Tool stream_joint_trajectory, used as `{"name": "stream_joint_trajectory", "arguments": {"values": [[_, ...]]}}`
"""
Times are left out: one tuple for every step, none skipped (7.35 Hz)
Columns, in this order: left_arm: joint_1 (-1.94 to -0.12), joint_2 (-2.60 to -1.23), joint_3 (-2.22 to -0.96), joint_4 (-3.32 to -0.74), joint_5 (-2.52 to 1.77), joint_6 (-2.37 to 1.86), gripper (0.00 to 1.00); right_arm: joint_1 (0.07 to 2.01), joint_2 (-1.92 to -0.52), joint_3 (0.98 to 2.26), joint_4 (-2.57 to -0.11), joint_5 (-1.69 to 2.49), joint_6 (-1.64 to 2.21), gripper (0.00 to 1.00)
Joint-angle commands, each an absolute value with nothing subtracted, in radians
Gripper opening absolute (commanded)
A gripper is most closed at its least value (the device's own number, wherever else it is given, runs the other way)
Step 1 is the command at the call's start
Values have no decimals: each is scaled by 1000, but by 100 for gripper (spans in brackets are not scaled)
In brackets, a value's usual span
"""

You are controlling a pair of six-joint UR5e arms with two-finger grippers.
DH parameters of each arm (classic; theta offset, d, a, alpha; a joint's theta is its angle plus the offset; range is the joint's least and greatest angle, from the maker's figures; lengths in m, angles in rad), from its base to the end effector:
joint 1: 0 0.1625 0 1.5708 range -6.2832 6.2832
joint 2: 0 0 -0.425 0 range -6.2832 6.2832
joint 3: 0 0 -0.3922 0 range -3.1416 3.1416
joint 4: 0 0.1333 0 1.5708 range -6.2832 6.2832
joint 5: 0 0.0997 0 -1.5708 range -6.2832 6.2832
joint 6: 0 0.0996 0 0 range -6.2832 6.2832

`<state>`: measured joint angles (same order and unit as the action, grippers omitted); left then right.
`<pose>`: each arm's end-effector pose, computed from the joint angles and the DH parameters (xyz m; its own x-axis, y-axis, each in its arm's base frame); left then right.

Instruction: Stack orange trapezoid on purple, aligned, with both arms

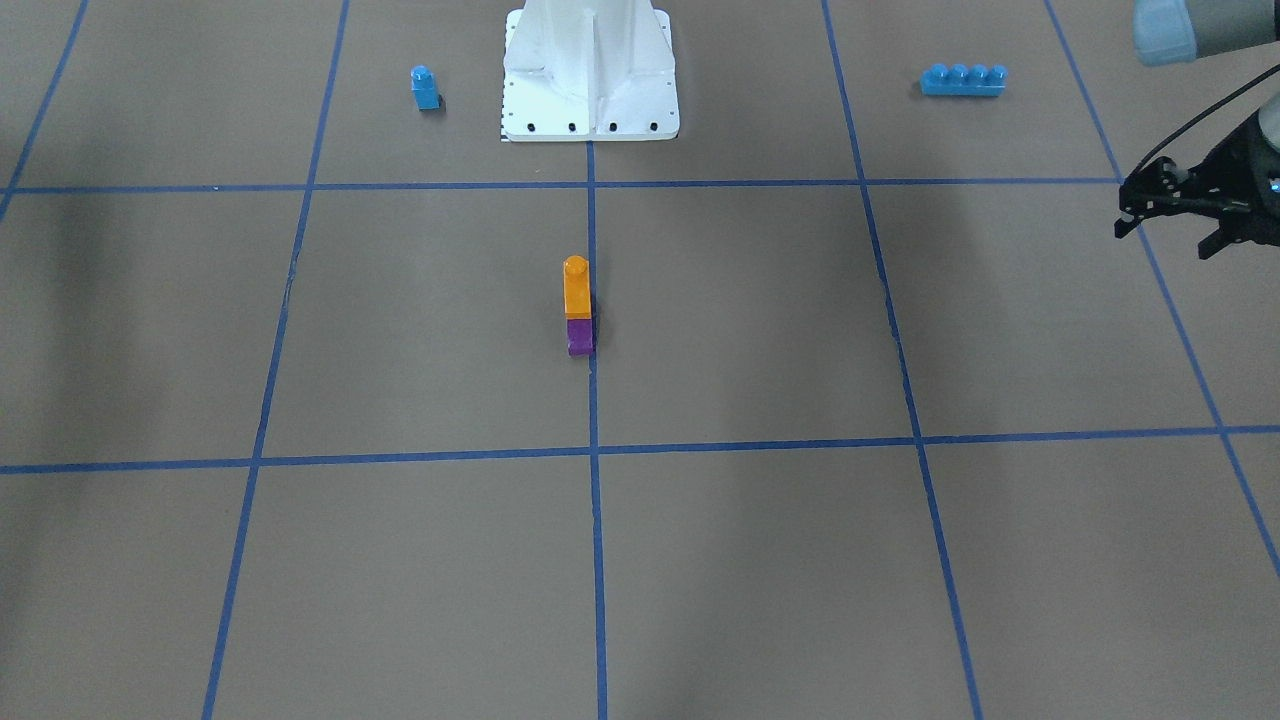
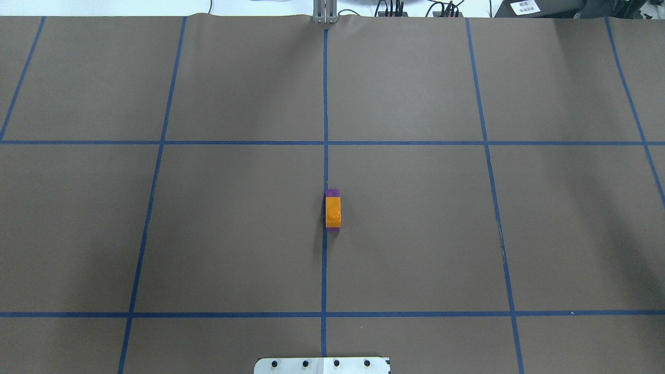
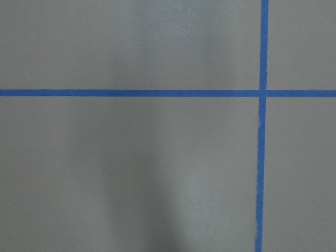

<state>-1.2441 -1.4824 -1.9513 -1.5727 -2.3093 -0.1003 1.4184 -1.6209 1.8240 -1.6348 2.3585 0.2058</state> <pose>0.0832 -0.4520 0.5145 0.6653 0.3292 -0.6701 -0.2417 0.9442 0.2238 -0.0096 -0.4754 0.5636 0.6987 0.0001 0.7154 0.0077 0.9999 -0.0077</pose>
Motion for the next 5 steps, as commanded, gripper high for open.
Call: {"name": "stream_joint_trajectory", "arguments": {"values": [[-1304, -1465, -1942, -1566, -2315, -61, 100, 1489, -1634, 1755, -1634, 2367, 67, 100], [-1343, -1491, -1906, -1556, -2315, -63, 100, 1497, -1652, 1758, -1635, 2370, 42, 100], [-1353, -1497, -1885, -1555, -2312, -63, 100, 1497, -1649, 1762, -1634, 2372, 37, 100], [-1362, -1500, -1873, -1558, -2312, -61, 100, 1506, -1649, 1763, -1635, 2372, 17, 100], [-1365, -1502, -1876, -1559, -2315, -61, 100, 1506, -1652, 1747, -1635, 2368, -30, 100]]}}
